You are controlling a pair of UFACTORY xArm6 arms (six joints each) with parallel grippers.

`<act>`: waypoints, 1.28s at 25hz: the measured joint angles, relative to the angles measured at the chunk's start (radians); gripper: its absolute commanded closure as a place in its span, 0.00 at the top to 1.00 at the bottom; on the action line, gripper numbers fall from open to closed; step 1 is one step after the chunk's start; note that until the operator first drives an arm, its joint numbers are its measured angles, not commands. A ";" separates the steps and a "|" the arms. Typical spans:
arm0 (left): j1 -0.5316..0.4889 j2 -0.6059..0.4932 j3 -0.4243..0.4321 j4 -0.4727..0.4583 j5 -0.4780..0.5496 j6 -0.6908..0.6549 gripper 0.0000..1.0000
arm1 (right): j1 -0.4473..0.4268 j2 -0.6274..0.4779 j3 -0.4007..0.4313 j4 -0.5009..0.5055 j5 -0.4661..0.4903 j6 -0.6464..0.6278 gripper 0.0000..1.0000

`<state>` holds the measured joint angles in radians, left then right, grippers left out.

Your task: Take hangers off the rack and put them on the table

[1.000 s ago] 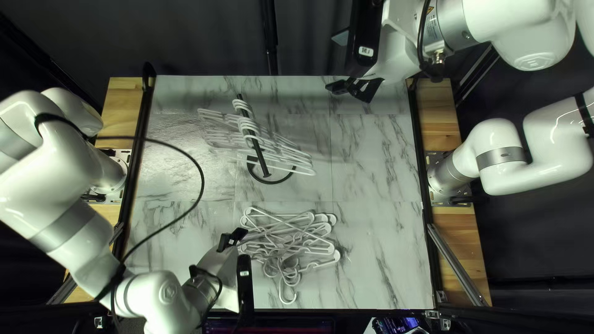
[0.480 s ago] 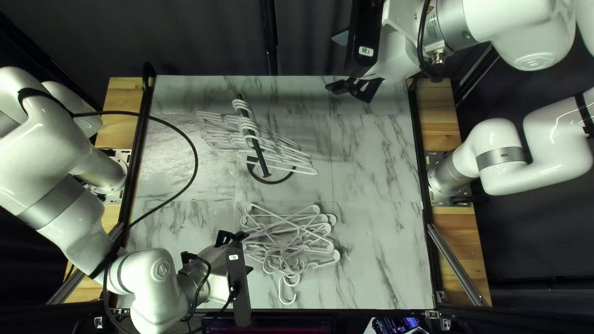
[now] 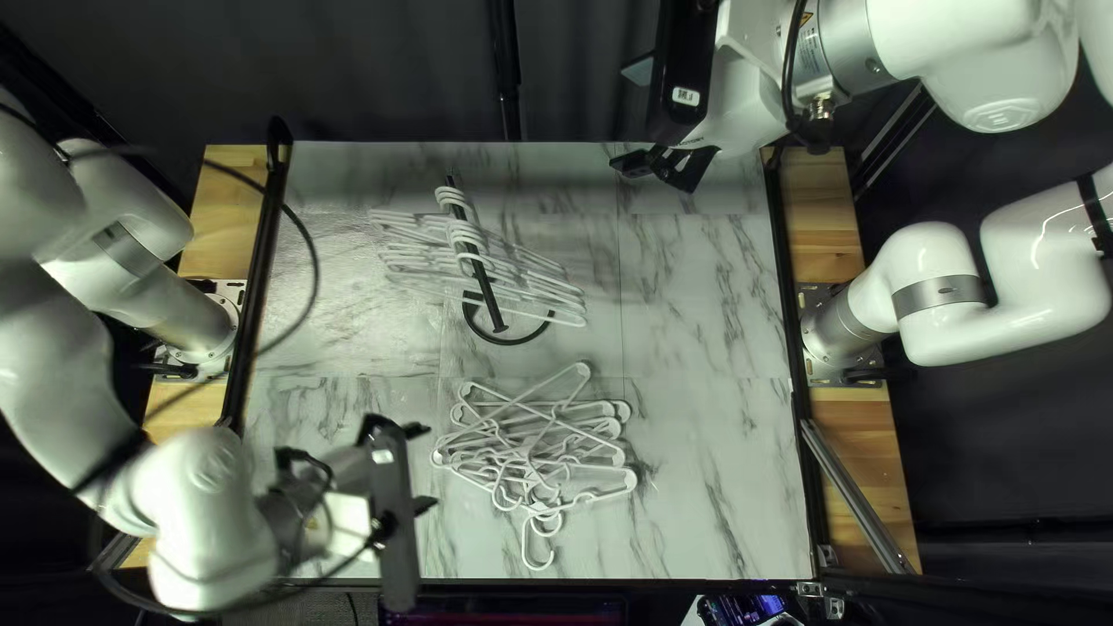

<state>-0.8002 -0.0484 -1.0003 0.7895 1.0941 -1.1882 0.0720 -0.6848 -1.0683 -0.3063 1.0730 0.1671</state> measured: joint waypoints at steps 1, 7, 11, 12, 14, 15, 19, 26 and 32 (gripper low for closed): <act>0.002 -0.044 0.010 -0.017 0.012 0.030 1.00 | 0.000 0.000 0.000 0.000 0.000 0.000 1.00; 0.079 -0.272 0.013 -0.113 0.111 0.328 1.00 | 0.000 0.000 0.000 0.000 0.000 0.000 1.00; 0.208 -0.377 -0.070 -0.190 0.216 0.627 1.00 | 0.000 0.000 0.000 0.000 0.000 0.000 1.00; 0.247 -0.393 -0.101 -0.206 0.240 0.703 1.00 | 0.000 0.000 0.000 0.000 0.000 0.000 1.00; 0.334 -0.412 -0.164 -0.243 0.283 0.852 1.00 | 0.000 0.000 0.000 0.000 0.000 0.000 1.00; 0.380 -0.417 -0.194 -0.263 0.300 0.923 1.00 | 0.000 0.000 0.000 0.000 0.000 0.000 1.00; 0.528 -0.429 -0.281 -0.326 0.348 1.144 1.00 | 0.000 0.000 0.000 0.000 0.000 0.000 1.00; 0.555 -0.434 -0.298 -0.341 0.361 1.189 1.00 | 0.000 0.000 0.000 0.000 0.000 0.000 1.00; 0.556 -0.434 -0.298 -0.341 0.361 1.189 1.00 | 0.000 0.000 0.000 0.000 0.000 0.000 1.00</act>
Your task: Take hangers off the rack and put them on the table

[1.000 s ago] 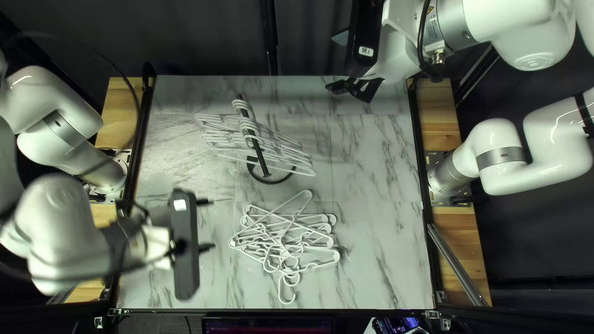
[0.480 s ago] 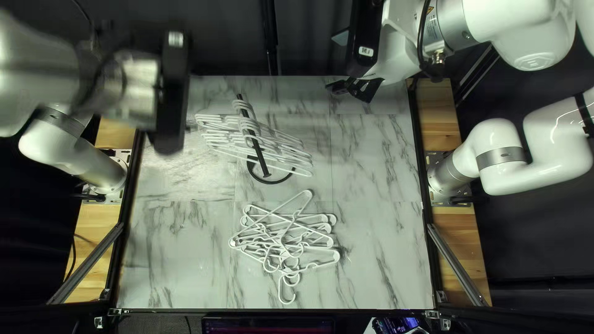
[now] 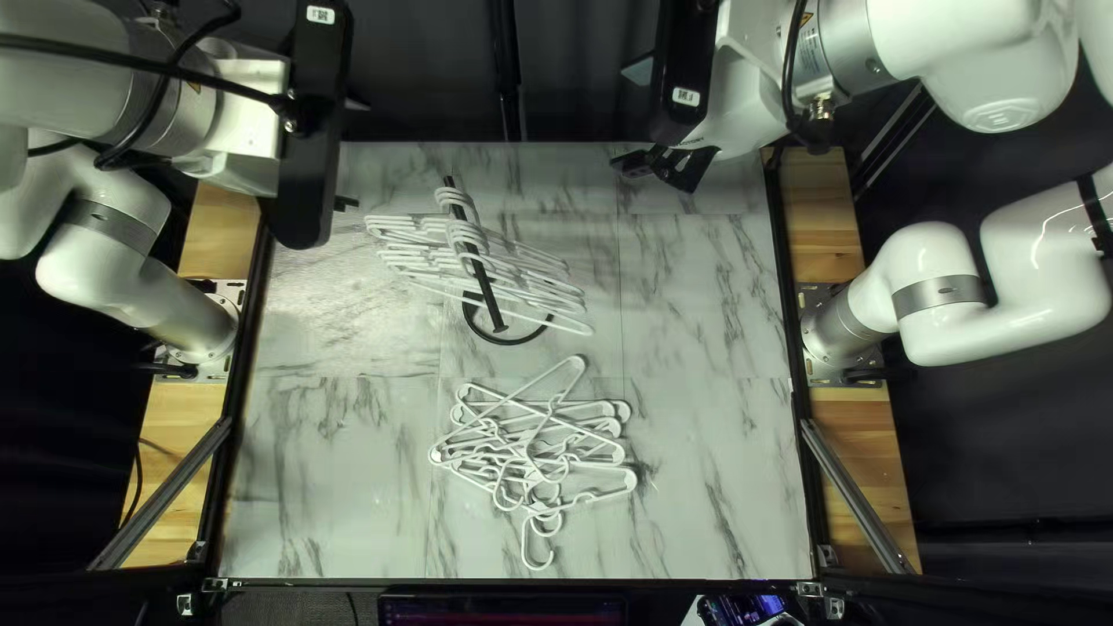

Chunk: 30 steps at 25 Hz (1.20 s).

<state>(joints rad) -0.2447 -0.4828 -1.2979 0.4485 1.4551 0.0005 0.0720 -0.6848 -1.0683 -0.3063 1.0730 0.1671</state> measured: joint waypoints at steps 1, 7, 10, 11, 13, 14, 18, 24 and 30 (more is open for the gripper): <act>0.002 -0.003 0.001 -0.001 0.001 0.000 1.00 | 0.000 0.000 0.000 0.000 0.000 0.000 1.00; 0.064 -0.149 -0.003 -0.020 0.074 -0.013 1.00 | 0.000 0.000 0.000 0.000 0.000 0.000 1.00; 0.110 -0.236 0.024 -0.034 0.087 -0.023 1.00 | 0.000 0.000 0.000 0.000 0.000 0.000 1.00; 0.132 -0.260 0.035 -0.044 0.084 -0.024 1.00 | 0.000 0.000 0.000 0.000 0.000 0.000 1.00; 0.169 -0.295 0.053 -0.066 0.069 -0.030 1.00 | 0.000 0.000 0.000 0.000 0.000 0.000 1.00; 0.180 -0.306 0.059 -0.075 0.062 -0.039 1.00 | 0.000 0.000 0.000 0.000 0.000 0.000 1.00; 0.214 -0.335 0.086 -0.118 0.021 -0.083 1.00 | 0.000 0.000 0.000 0.000 0.000 0.000 1.00; 0.403 -0.373 0.138 -0.351 -0.076 0.088 1.00 | 0.000 0.000 0.000 0.000 0.000 0.000 1.00; 0.418 -0.354 0.143 -0.422 -0.087 0.200 1.00 | 0.000 0.000 0.000 0.000 0.000 0.000 1.00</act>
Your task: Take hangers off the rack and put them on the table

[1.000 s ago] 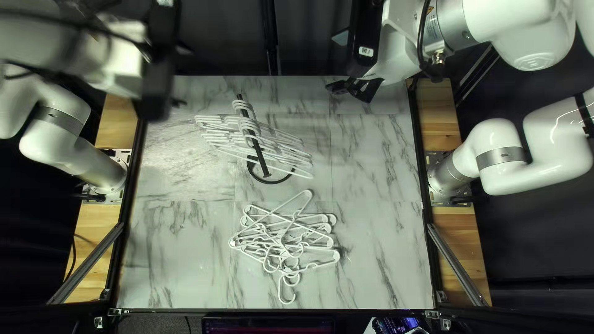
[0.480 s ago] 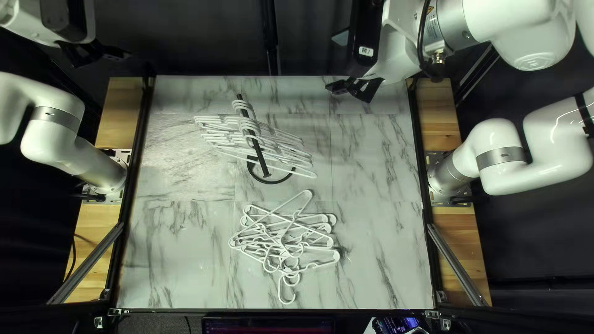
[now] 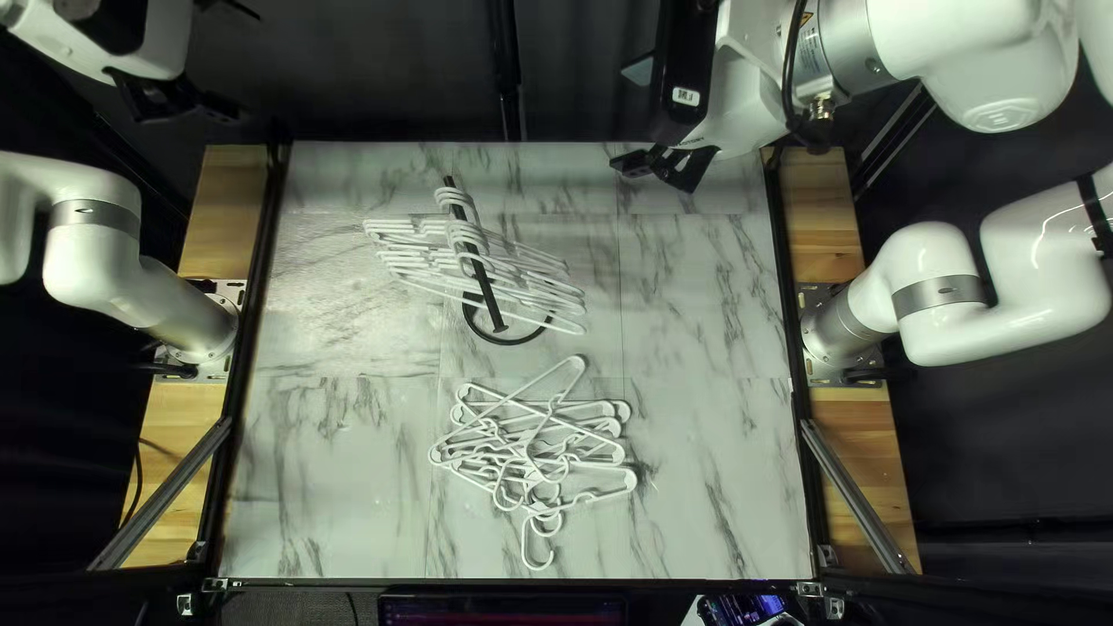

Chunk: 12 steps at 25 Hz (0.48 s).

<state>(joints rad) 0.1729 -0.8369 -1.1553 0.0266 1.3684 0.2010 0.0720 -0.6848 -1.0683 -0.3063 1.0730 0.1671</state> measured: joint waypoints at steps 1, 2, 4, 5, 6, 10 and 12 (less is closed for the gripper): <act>-0.009 0.002 -0.003 0.009 0.004 0.002 1.00 | 0.000 0.000 0.000 0.000 0.000 0.000 1.00; -0.015 0.004 -0.005 0.015 0.007 0.003 1.00 | 0.000 0.000 0.000 0.000 0.000 0.000 1.00; -0.017 0.004 -0.006 0.018 0.009 0.003 1.00 | 0.000 0.000 0.000 0.000 0.000 0.000 1.00; -0.017 0.004 -0.006 0.018 0.009 0.004 1.00 | 0.000 0.000 0.000 0.000 0.000 0.000 1.00; -0.017 0.004 -0.006 0.018 0.009 0.004 1.00 | 0.000 0.000 0.000 0.000 0.000 0.000 1.00; -0.072 0.019 -0.006 0.066 0.009 -0.039 1.00 | 0.000 0.000 0.000 0.000 0.000 0.000 1.00; -0.137 0.045 -0.007 0.119 0.001 -0.089 1.00 | 0.000 0.000 0.000 0.000 0.000 0.000 1.00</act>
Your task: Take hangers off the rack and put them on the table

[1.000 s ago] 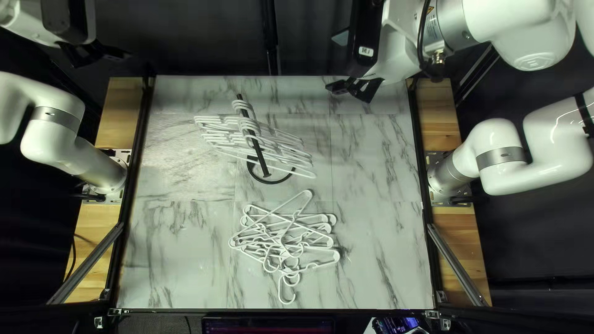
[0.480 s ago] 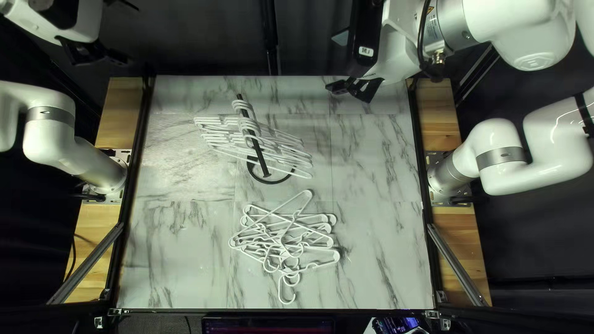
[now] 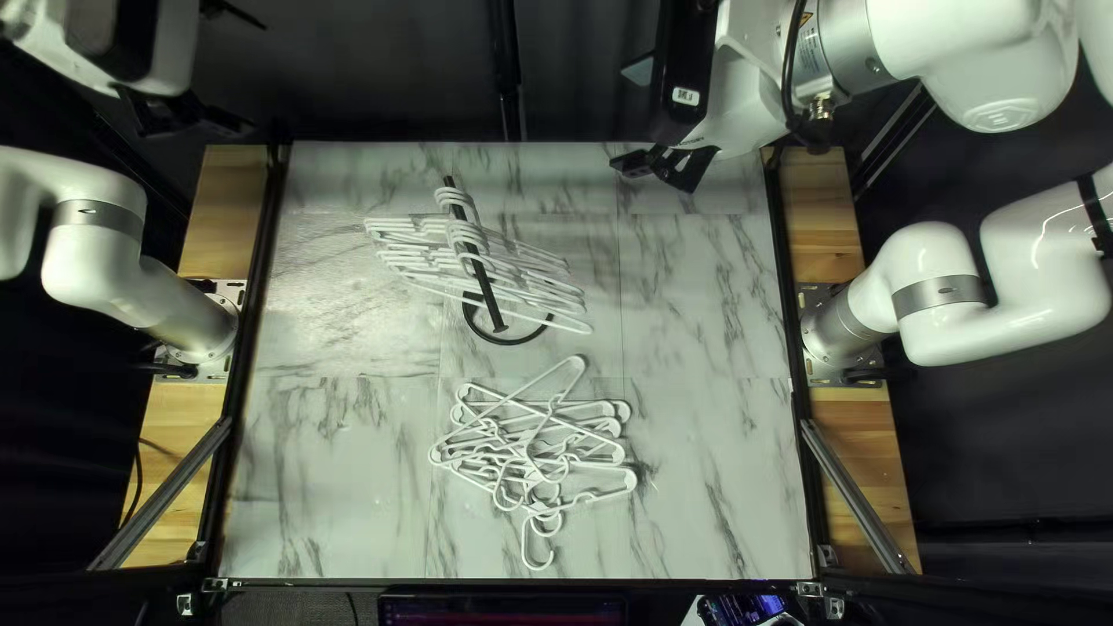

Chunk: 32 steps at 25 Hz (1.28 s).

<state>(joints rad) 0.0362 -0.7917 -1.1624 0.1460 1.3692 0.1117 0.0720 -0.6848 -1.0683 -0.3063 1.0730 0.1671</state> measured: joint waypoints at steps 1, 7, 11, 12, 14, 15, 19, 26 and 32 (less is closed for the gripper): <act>-0.020 0.015 0.000 0.014 -0.010 -0.015 1.00 | 0.000 0.000 0.000 0.000 0.000 0.000 1.00; -0.023 0.059 -0.001 0.002 -0.045 -0.015 1.00 | 0.000 0.000 0.000 0.000 0.000 0.000 1.00; -0.022 0.059 -0.001 0.001 -0.046 -0.014 1.00 | 0.000 0.000 0.000 0.000 0.000 0.000 1.00; -0.022 0.059 -0.001 0.001 -0.046 -0.014 1.00 | 0.000 0.000 0.000 0.000 0.000 0.000 1.00; -0.021 0.057 0.003 -0.003 -0.049 -0.016 1.00 | 0.000 0.000 0.000 0.000 0.000 0.000 1.00; -0.023 0.056 0.007 -0.004 -0.053 -0.022 1.00 | 0.000 0.000 0.000 0.000 0.000 0.000 1.00; -0.056 0.062 0.021 0.034 -0.100 -0.080 1.00 | 0.000 0.000 0.000 0.000 0.000 0.000 1.00; -0.065 0.066 0.026 0.050 -0.119 -0.102 1.00 | 0.000 0.000 0.000 0.000 0.000 0.000 1.00; -0.065 0.066 0.026 0.050 -0.119 -0.102 1.00 | 0.000 0.000 0.000 0.000 0.000 0.000 1.00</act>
<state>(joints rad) -0.0289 -0.7256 -1.1362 0.1962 1.2501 0.0101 0.0720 -0.6848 -1.0683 -0.3063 1.0730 0.1671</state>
